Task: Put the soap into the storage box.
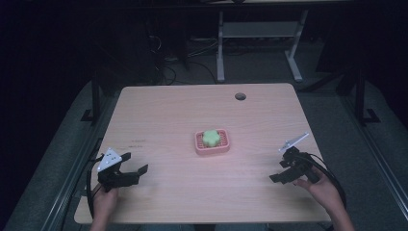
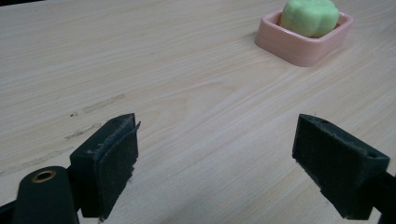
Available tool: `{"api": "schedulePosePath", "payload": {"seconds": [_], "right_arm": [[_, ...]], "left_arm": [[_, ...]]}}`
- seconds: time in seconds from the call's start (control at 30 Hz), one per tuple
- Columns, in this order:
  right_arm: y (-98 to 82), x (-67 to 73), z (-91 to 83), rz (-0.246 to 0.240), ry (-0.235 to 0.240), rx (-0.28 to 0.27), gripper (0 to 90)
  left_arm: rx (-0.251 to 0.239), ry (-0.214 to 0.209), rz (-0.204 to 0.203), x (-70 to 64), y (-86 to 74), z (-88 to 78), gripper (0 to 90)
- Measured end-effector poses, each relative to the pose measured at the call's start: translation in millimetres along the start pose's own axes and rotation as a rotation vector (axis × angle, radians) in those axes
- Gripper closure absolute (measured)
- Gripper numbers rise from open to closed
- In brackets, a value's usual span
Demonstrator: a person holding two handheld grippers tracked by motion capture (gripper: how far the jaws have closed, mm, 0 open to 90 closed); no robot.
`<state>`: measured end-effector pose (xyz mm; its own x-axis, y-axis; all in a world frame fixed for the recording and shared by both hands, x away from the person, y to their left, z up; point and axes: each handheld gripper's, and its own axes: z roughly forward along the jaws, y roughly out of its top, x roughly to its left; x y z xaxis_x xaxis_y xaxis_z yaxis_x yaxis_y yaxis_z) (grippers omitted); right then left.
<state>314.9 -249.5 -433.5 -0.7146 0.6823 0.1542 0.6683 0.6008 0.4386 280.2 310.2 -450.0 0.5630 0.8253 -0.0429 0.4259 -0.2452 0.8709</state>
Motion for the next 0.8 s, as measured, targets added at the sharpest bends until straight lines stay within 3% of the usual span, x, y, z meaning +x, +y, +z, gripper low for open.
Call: {"api": "schedulePosePath", "payload": {"seconds": [0.5,0.67,0.8], "right_arm": [[-29.6,10.3,3.8,0.022,-0.013,-0.053,24.0],[-38.9,16.9,2.8,0.030,-0.010,-0.111,24.0],[-47.7,23.7,3.2,0.033,-0.043,-0.122,22.5]], "left_arm": [[0.001,-0.004,0.001,0.1,0.1,0.6,14.1],[0.006,-0.002,0.006,-0.7,-0.4,1.5,14.1],[0.012,-0.001,0.013,-0.7,0.2,2.7,14.1]]}}
